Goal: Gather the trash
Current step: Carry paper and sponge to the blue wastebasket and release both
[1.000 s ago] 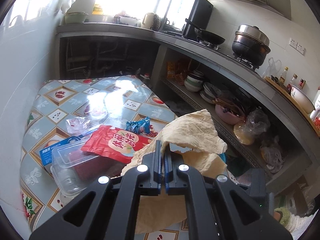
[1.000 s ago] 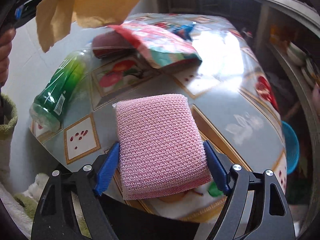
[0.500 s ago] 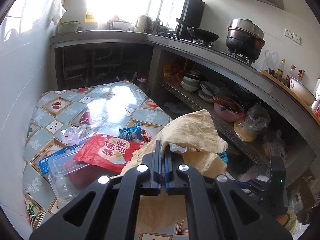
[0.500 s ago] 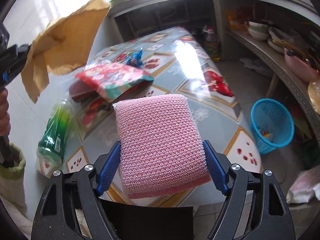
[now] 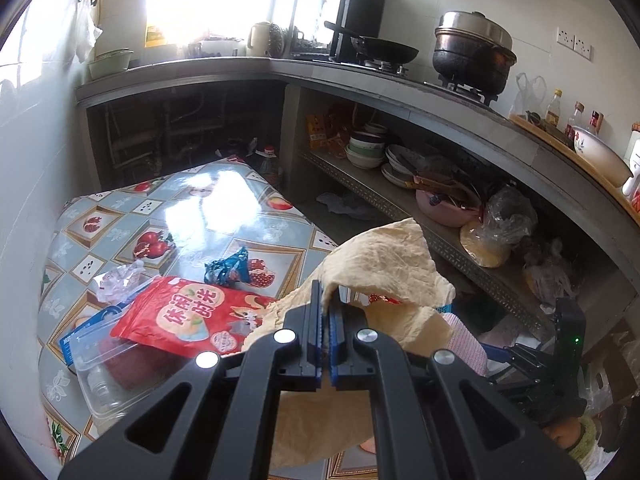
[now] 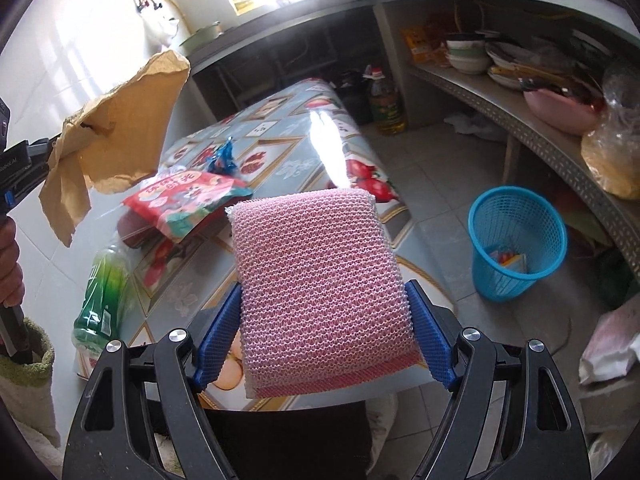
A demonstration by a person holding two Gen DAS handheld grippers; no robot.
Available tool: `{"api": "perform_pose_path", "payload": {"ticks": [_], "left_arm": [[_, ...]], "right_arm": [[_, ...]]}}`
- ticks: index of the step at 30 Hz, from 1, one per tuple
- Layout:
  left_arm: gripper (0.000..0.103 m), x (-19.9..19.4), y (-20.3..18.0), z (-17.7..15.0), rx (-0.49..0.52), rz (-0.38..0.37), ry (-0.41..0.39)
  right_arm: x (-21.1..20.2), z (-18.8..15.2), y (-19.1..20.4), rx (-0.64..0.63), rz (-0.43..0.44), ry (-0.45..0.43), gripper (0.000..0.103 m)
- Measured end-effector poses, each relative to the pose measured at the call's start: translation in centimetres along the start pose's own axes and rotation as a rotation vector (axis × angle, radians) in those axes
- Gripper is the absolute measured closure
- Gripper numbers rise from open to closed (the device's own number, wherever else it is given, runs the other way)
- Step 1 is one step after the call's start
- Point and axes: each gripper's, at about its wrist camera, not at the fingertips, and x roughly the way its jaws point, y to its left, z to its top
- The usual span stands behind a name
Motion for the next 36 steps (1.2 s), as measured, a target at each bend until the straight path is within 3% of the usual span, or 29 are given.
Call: {"api": "perform_pose_path", "payload": {"ticks": [9, 15, 18, 23, 27, 31, 36], "left_arm": [[0.101, 3.6, -4.6, 1.4, 0.064, -0.035, 0.054], [0.101, 9.2, -8.9, 3.5, 0.059, -0.152, 0.163], [0.101, 14.1, -12.1, 4.6, 0.053, -0.238, 0.264], [0.1, 23.6, -17.4, 5.3, 0.056, -0.292, 0.443], [0.1, 31.9, -21.2, 4.7, 0.114, -0.227, 0.554], [0.1, 39.5, -22.9, 3.8, 0.076, -0.217, 0.674], [0.1, 48.0, -24.7, 2.6, 0.083, -0.155, 0.737]], "right_arm": [[-2.1, -0.2, -5.3, 0.105, -0.052, -0.065, 0.028], [-3.2, -1.3, -11.0, 0.225, -0.124, -0.105, 0.028], [-3.2, -2.0, -14.2, 0.302, -0.156, -0.107, 0.028], [-2.2, -2.1, -19.5, 0.425, -0.224, -0.11, 0.028], [0.5, -1.3, -23.0, 0.499, -0.262, -0.093, 0.028], [4.9, 0.1, -25.8, 0.551, -0.272, -0.051, 0.028], [10.3, 1.6, -29.6, 0.605, -0.324, -0.019, 0.027]]}}
